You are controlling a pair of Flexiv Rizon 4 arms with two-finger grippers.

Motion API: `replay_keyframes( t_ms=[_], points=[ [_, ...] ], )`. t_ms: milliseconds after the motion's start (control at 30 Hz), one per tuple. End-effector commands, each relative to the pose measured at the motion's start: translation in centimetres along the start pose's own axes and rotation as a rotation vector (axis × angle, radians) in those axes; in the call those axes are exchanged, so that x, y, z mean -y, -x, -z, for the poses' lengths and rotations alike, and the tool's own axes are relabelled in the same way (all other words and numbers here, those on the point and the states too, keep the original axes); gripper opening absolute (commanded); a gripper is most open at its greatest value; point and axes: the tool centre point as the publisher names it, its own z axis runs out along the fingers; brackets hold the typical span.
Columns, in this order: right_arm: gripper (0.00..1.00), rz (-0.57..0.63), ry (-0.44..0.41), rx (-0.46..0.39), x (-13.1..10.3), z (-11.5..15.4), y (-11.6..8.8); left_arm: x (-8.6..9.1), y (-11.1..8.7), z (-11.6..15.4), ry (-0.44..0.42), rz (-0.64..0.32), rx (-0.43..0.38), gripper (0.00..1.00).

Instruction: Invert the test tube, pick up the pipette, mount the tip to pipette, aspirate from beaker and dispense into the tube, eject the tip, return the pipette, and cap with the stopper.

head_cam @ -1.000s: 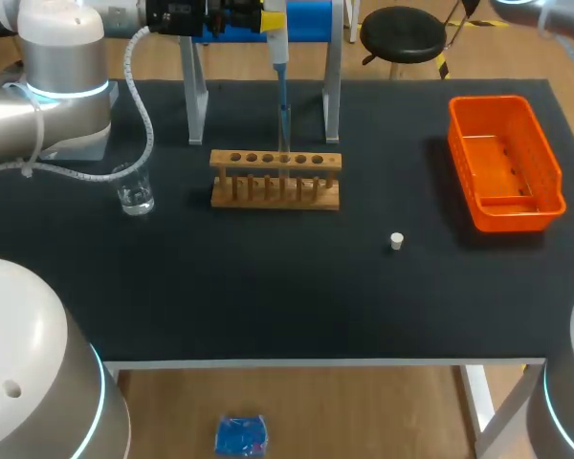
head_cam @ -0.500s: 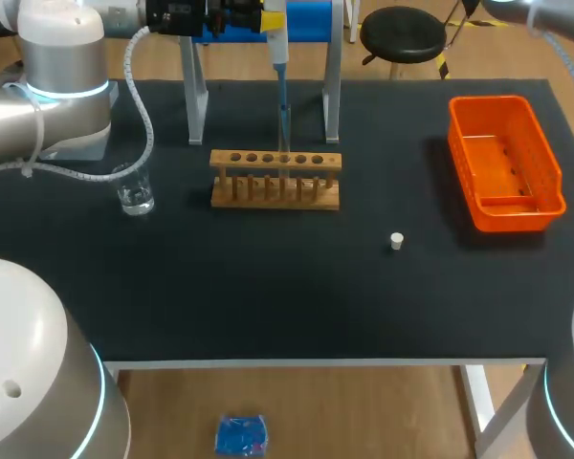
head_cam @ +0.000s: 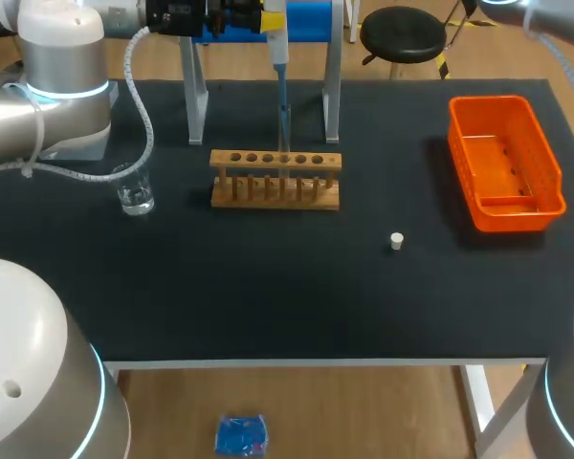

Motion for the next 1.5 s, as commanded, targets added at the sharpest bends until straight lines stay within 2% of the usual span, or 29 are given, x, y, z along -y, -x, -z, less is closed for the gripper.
replay_keyframes(
  t_ms=[33, 1067, 1500],
  points=[
    [0.0, -0.002, -0.007, -0.005, 0.0, -0.1, 0.2, 0.1, 0.0, 0.0, 0.0, -0.001, 0.001, 0.0],
    [0.0, -0.002, -0.021, -0.024, 1.2, -0.5, -0.3, 0.1, 0.0, 0.0, 0.0, -0.001, 0.001, 0.0],
    [0.0, 0.031, 0.018, -0.006, -0.6, 0.8, -0.4, 0.1, 0.0, 0.0, 0.0, -0.001, 0.001, 0.0]
  ],
)
